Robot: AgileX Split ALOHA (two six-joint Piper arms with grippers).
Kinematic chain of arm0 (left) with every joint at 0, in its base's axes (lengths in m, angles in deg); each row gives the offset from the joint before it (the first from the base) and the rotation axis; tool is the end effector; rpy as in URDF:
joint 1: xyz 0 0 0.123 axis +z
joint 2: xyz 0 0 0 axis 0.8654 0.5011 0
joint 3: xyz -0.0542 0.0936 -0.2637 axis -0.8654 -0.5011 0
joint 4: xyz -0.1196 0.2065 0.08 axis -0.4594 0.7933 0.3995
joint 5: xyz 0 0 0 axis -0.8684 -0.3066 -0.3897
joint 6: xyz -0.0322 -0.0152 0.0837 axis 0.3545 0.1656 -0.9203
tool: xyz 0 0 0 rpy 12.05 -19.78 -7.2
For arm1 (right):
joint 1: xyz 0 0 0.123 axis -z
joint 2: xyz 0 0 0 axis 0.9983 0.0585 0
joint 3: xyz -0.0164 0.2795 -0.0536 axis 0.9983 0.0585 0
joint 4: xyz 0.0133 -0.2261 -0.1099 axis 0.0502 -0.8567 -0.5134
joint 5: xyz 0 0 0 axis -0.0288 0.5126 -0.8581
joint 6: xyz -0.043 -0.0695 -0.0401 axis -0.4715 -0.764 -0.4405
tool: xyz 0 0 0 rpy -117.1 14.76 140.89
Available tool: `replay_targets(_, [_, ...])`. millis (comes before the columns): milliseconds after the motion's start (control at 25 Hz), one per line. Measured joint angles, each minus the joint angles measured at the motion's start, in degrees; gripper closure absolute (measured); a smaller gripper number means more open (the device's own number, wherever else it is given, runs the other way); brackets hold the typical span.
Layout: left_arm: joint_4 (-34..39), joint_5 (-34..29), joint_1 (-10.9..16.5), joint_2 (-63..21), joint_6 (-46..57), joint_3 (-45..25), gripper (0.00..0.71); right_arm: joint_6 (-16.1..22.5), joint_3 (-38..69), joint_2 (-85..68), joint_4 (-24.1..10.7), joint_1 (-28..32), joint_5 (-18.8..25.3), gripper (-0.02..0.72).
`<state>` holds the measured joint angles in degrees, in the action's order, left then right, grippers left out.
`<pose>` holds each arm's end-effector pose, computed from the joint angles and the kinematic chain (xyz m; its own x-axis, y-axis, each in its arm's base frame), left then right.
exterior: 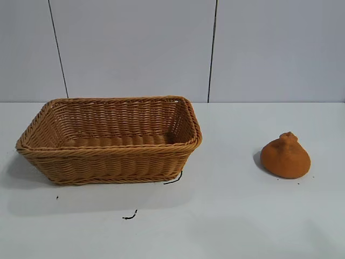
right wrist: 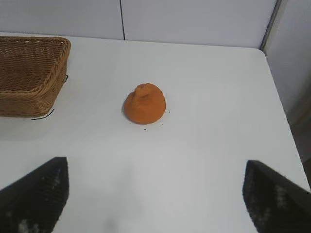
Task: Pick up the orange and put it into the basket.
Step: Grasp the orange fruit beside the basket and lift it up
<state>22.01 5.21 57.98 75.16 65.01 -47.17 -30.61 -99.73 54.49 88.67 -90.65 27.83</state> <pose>-0.0067 -0.0042 0.2773 -0.4572 -0.0107 -0.8893 0.0648 0.9969 -0.0453 0.0960 0.0051 0.3394 -0.7009 -0.0087 -0.7132 -0.0282 0.9995 0.0155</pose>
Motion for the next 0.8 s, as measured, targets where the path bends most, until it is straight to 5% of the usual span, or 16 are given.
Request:
replay_targets(280, [0.0,0.0,0.0,0.0,0.0,0.0,0.071,0.8,-14.7,29.4,4.6,0.0,-0.3,0.008])
replay_targets(800, [0.0,0.0,0.0,0.0,0.0,0.0,0.071,0.3,-37.1,73.8,5.7,0.0,-3.7,0.008])
